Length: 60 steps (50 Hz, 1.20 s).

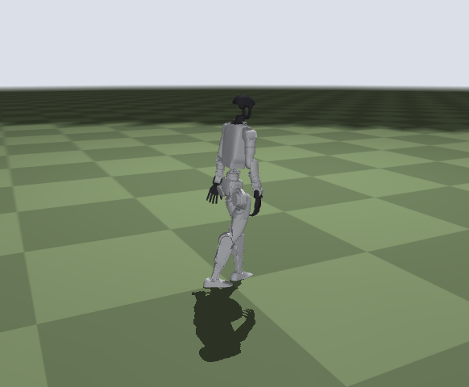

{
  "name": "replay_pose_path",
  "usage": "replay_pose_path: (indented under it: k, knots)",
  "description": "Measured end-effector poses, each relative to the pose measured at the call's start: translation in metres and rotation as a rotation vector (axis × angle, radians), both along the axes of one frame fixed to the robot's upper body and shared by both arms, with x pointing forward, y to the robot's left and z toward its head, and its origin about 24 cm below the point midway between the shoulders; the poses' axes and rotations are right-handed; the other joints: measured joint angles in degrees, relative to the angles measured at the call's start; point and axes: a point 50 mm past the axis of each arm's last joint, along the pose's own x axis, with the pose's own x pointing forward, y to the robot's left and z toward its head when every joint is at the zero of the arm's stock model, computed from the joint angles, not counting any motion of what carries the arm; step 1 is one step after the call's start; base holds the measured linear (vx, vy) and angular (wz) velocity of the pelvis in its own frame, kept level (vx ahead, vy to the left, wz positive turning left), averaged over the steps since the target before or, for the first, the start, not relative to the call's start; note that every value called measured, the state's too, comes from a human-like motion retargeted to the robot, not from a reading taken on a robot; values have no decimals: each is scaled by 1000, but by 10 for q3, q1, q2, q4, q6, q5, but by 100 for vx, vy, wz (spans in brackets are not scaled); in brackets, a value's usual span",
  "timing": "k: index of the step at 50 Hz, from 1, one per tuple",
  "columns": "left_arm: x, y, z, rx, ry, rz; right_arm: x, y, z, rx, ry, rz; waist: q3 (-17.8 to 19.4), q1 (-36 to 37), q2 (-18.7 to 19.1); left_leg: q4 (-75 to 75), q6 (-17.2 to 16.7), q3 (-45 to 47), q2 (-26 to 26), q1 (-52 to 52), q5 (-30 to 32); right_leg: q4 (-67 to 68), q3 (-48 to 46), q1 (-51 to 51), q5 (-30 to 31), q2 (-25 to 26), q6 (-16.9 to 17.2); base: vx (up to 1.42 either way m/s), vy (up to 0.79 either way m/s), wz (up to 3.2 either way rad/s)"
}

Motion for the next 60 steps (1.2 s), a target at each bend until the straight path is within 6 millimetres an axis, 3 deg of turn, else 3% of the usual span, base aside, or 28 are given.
replay_pose_path:
  k: [2, 4, 9, 10, 13, 18, 22, 25, 27, 28, 30, 32, 34, 37, 43, 45, 47, 50, 55, 57, 58, 60]
  knots:
    - [-1, 0, 0, 4, 23, 9, -4, 2, -1, 8, 25, 5, -6, -3, -8, 23, 43, 72, 8, 7, -27, 24, -3, 3, 4, -15, 22, 41, 7, -17]
    - [0, 1, 1, 17, 30, 17, -15, 3, -4, -10, 62, -63, -4, 1, 0, 36, 28, -15, 0, 0, -29, 67, -4, 2, 31, -12, 45, 42, 4, -46]
    - [16, -1, 0, 12, -39, 34, -53, 2, -11, 17, 198, -270, 3, -8, 37, 20, 44, -6, 51, 55, -56, 313, 20, -89, 187, -17, 84, 42, 8, -36]
    - [22, -1, 0, 15, -56, 35, -59, 1, -11, 33, 225, -288, 7, -14, 44, 15, 44, -15, 56, 65, -56, 382, 39, -125, 190, -13, 98, 35, 8, -17]
    - [40, 2, 1, 34, -108, 14, -80, -6, -11, 19, 289, -339, 8, -26, 54, -8, 44, -13, 65, 87, -56, 502, 36, -204, 116, -23, 92, 28, 5, -3]
    - [72, 6, 6, 51, -200, -45, -116, -22, -9, -72, 380, -368, 8, -49, 53, -44, 56, -33, 52, 123, -62, 494, 1, -294, -14, -48, 26, 35, 1, 12]
    - [94, 11, 11, 64, -294, -62, -142, -29, -4, -98, 494, -361, 17, -45, 35, -47, 56, -43, 40, 164, -93, 327, 64, -316, -58, 3, -27, 41, -16, -32]
    - [104, 8, 14, 73, -373, -45, -154, -31, -1, -98, 566, -382, 31, -41, 29, -37, 56, -46, 37, 200, -125, 217, 78, -289, -32, 23, -80, 49, -13, -25]
    - [106, 2, 14, 62, -415, -26, -158, -31, 1, -81, 595, -396, 36, -49, 21, -38, 56, -49, 27, 228, -138, 168, 83, -267, 57, 26, -94, 64, -9, 11]
    - [103, 0, 13, 50, -422, -19, -160, -29, 1, -69, 604, -400, 36, -51, 23, -39, 56, -47, 30, 240, -144, 150, 89, -256, 70, 32, -128, 60, -5, -12]
    - [95, -2, 10, 18, -392, -17, -162, -26, 0, -46, 606, -403, 26, -39, 26, -41, 56, -22, 36, 258, -155, 156, 110, -239, 32, 49, -139, 55, -5, -49]
    - [84, -4, 8, -3, -319, -29, -157, -22, -2, -31, 582, -411, 24, -37, 32, -27, 56, -26, 44, 263, -162, 179, 57, -236, 14, 38, -147, 49, -8, -13]
    - [71, -5, 5, -14, -243, -31, -150, -21, -3, -34, 552, -408, 26, -50, 34, -19, 56, -20, 51, 276, -159, 193, 107, -237, 13, 51, -143, 53, -3, 39]
    - [50, -1, 2, -24, -151, -29, -140, -19, -5, -25, 525, -358, 17, -77, 40, -2, 56, 5, 69, 292, -132, 183, 72, -204, -18, 42, -142, 56, 1, 52]
    - [45, 11, 4, 33, -167, -49, -108, -20, -8, -59, 422, -306, 27, -36, 0, 236, 56, 0, 93, 224, -26, 134, 98, -123, -48, 33, -158, 51, -23, -10]
    - [46, 13, 4, 57, -189, -12, -94, -21, -8, -69, 382, -293, 36, -12, -9, 363, 56, -18, 97, 160, -51, 108, 106, -98, -49, 29, -163, 38, -26, -22]
    - [46, 11, 3, 53, -196, 31, -77, -21, -7, -70, 347, -259, 38, 4, -5, 462, 56, -6, 136, 111, -99, 84, 102, -79, -52, 34, -164, 32, -9, 5]
    - [41, 8, 2, 24, -167, 92, -49, -20, -5, -83, 277, -187, 36, 19, 6, 545, 56, 3, 162, 36, -139, 54, 98, -61, -48, 44, -159, 23, 18, 18]
    - [24, 5, 1, 0, -84, 69, -7, -3, -1, -59, 130, -113, 18, 27, 14, 460, 56, 50, 142, -41, -126, 19, 63, -39, -40, 32, -123, 19, 45, 53]
    - [17, 1, 0, -4, -54, 36, 4, 6, 0, -28, 82, -90, 7, 16, 15, 341, 54, 54, 94, -56, -92, 8, 38, -37, -34, 13, -100, 21, 61, 104]
    - [14, -1, 0, -7, -42, 20, 9, 9, 1, -12, 61, -77, 0, 7, 16, 267, 45, 42, 64, -60, -68, 5, 21, -37, -33, 5, -89, 25, 48, 100]
    - [8, -3, 0, -12, -17, 1, 16, 18, 2, 26, 35, -41, -4, 3, 24, 130, -11, -4, 35, -48, -31, 1, 10, -24, -40, 17, -80, 39, 25, 40]
